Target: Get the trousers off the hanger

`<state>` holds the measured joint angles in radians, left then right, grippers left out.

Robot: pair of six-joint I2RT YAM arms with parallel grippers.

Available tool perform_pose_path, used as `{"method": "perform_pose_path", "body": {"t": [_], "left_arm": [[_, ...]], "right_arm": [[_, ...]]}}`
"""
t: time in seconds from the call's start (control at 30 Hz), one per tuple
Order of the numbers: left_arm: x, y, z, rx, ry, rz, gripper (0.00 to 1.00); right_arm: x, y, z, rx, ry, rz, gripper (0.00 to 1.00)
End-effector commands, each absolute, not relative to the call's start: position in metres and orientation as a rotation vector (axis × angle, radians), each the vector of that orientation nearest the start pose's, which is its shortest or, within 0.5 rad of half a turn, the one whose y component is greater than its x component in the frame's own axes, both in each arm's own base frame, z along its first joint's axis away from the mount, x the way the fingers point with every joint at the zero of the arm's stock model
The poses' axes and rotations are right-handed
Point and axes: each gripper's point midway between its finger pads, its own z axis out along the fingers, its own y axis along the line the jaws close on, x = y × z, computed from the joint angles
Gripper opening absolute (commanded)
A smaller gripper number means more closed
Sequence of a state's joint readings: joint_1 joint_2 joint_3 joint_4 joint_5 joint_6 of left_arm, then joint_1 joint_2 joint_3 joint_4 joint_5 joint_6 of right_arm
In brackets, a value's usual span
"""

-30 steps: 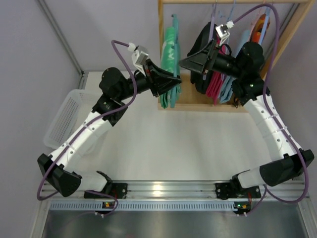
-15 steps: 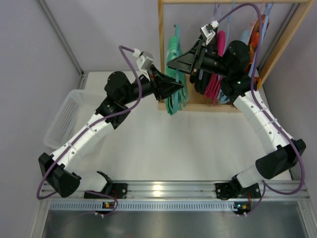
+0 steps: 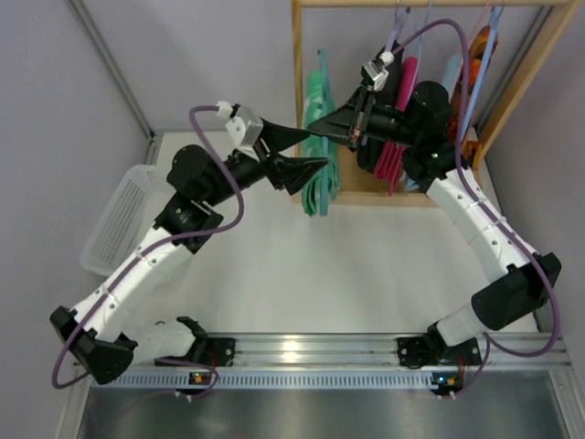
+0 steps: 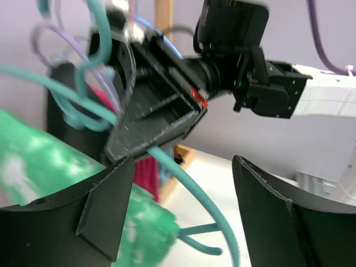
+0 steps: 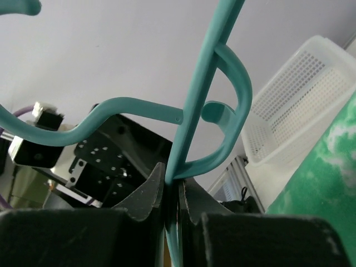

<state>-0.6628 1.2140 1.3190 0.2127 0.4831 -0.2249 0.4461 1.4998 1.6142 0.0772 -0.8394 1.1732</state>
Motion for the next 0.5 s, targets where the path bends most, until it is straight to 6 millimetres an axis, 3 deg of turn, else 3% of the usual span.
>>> {"method": "perform_pose_path", "body": {"t": [0.0,0.1,0.13,0.2,0.23,0.33,0.47], "left_arm": [[0.24,-0.273,0.511,0.692,1.025,-0.84,0.77],[0.241,-0.256,0.489,0.718,1.075,-0.714,0.78],[0.247,-0.254,0.467,0.732,1.115,-0.671,0.79],[0.24,-0.245,0.454,0.752,1.116,-0.635,0.82],[0.239,-0.246,0.431,0.815,1.122,-0.599,0.86],[0.238,-0.243,0.409,0.868,1.122,-0.551,0.89],[0.243,-0.255,0.383,0.921,1.144,-0.565,0.96]], "right_arm": [[0.253,0.297,0.542,-0.397,1.491,1.854,0.0],[0.246,0.292,0.544,-0.371,1.512,1.893,0.0],[0.246,0.291,0.542,-0.356,1.526,1.899,0.0],[0.243,0.288,0.543,-0.331,1.544,1.914,0.0],[0.246,0.288,0.537,-0.292,1.582,1.921,0.0],[0.249,0.285,0.535,-0.225,1.617,1.931,0.0],[0.251,0.282,0.539,-0.189,1.615,1.933,0.0]]}}
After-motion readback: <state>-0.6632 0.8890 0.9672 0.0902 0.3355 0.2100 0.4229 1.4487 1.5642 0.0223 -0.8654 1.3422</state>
